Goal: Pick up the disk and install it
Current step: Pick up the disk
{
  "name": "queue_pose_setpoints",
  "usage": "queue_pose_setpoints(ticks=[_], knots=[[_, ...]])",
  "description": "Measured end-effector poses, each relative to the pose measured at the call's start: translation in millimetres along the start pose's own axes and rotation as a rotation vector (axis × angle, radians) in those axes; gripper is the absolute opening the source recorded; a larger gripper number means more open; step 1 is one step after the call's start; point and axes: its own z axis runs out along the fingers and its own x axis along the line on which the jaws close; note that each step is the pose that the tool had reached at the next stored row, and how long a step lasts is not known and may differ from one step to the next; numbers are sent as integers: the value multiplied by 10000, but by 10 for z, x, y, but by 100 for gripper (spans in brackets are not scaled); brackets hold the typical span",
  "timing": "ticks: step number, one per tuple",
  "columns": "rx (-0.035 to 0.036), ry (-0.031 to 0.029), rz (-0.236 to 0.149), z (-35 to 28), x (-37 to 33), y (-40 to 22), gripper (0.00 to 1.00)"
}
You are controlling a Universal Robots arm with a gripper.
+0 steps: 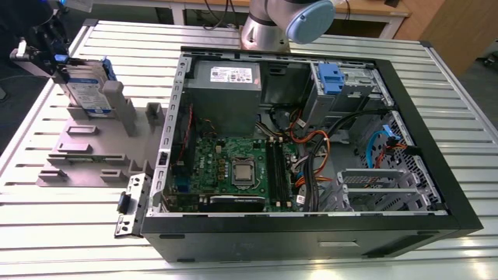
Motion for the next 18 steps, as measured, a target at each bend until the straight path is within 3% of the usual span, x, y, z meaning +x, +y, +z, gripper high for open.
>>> queue_pose_setpoints(ticks=[14,18], knots=[[0,0,0,-18,-1,0,48],[0,1,0,-19,-1,1,40]])
